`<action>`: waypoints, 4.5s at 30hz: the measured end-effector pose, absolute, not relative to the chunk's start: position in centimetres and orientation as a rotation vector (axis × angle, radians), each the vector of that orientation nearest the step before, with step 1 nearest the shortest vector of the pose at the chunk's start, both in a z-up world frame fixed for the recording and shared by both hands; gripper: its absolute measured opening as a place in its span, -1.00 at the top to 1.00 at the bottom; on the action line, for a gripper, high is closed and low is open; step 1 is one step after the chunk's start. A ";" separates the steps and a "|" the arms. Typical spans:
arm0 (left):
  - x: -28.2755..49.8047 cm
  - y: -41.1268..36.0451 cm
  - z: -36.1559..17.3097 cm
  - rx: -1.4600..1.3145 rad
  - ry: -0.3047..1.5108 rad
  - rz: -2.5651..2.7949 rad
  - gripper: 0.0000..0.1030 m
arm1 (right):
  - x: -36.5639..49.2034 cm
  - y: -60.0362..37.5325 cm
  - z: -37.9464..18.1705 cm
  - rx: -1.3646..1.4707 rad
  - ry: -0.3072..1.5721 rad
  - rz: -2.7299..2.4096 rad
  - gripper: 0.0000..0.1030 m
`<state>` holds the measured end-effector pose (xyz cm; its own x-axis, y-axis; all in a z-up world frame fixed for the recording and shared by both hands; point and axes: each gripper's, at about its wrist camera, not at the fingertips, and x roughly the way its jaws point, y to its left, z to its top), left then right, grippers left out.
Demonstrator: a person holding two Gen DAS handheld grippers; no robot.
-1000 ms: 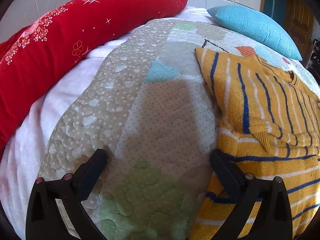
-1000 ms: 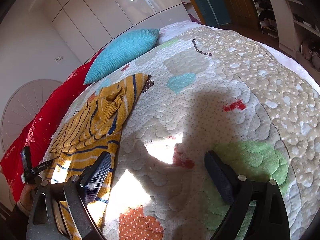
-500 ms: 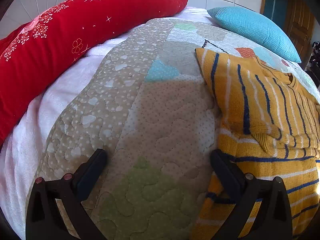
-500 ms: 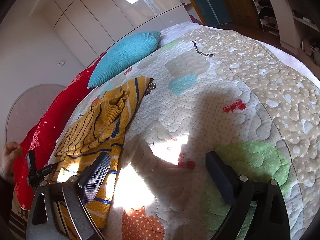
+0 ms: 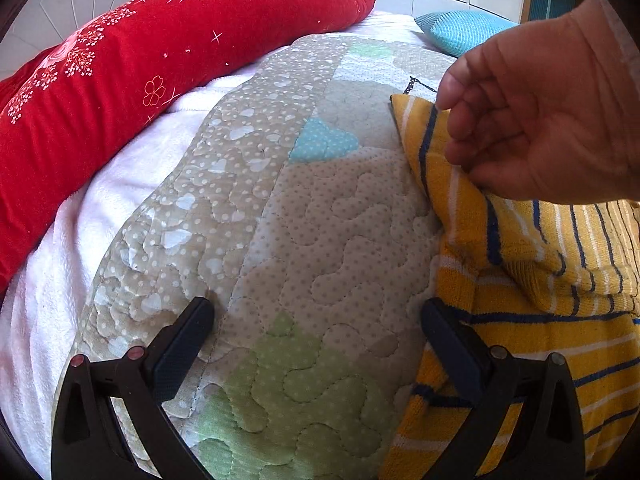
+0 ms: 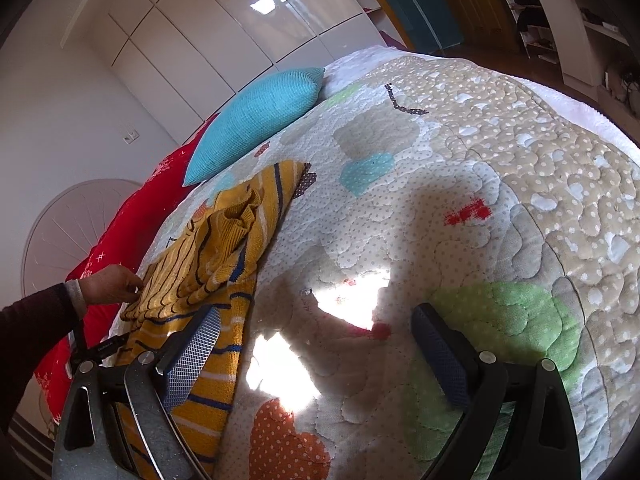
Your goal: Fold small clothes
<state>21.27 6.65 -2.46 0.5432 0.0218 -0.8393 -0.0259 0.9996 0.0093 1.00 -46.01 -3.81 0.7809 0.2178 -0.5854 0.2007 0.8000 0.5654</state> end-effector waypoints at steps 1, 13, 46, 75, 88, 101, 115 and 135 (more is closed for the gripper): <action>21.3 6.7 -2.5 -0.006 0.997 0.028 -1.00 | 1.0 -45.9 -3.8 0.658 0.686 0.009 -0.91; 21.3 6.7 -2.5 -0.009 0.993 0.026 -1.00 | 0.7 -45.8 -3.7 0.667 0.677 0.009 -0.91; 21.2 6.7 -2.4 -0.009 0.996 0.025 -1.00 | 2.4 -45.1 -3.9 0.620 0.729 -0.014 -0.93; 2.2 9.8 10.7 -0.032 0.655 0.100 -1.00 | -0.8 -40.0 -2.6 0.597 0.911 -0.037 -0.99; -0.7 10.6 4.5 -0.218 0.915 0.018 -1.00 | -6.1 -35.4 -3.1 0.478 0.844 -0.190 -0.99; -0.7 9.5 -0.7 -0.102 1.014 0.056 -1.00 | -5.3 -32.1 -3.9 0.248 0.834 -0.308 -0.99; -0.7 9.7 0.0 -0.120 1.063 0.000 -0.99 | -4.7 -31.7 -3.7 0.227 0.922 -0.317 -0.99; -5.4 8.6 -0.5 -0.430 1.097 -0.370 -0.16 | -12.5 -26.3 -4.5 0.686 0.936 0.272 0.08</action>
<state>-5.41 8.61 -0.54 0.4105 -0.4902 -0.7689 0.0756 0.8586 -0.5070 -12.51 -26.31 -4.51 0.5783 0.4970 -0.6470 0.0731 0.7583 0.6478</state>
